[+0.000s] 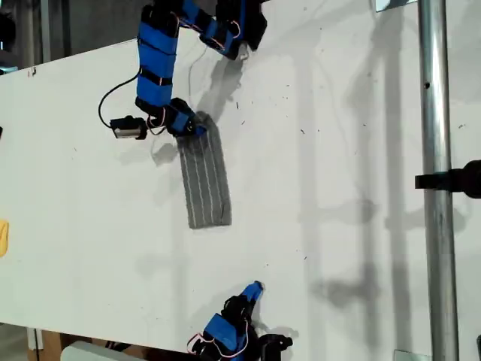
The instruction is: Grasp corners of a towel and fold twice.
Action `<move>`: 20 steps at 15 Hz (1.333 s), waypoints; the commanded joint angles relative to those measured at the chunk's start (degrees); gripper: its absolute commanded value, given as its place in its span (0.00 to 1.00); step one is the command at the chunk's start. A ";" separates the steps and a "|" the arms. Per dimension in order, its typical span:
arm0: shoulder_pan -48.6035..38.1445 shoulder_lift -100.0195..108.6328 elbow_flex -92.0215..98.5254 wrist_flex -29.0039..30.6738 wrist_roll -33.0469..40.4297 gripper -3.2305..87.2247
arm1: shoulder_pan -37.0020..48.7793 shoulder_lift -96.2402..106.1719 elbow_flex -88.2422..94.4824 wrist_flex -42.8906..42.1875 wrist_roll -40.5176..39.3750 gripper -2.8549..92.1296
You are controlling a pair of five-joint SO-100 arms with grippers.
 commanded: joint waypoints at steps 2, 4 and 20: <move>0.35 0.35 -1.14 0.35 1.23 0.04 | -10.28 25.49 0.97 24.52 18.46 0.03; 0.35 0.35 -1.14 0.35 1.67 0.04 | -16.96 23.12 -6.77 26.37 21.27 0.03; -1.49 0.35 2.02 0.26 -1.05 0.16 | -2.02 17.75 -20.04 -7.47 10.20 0.42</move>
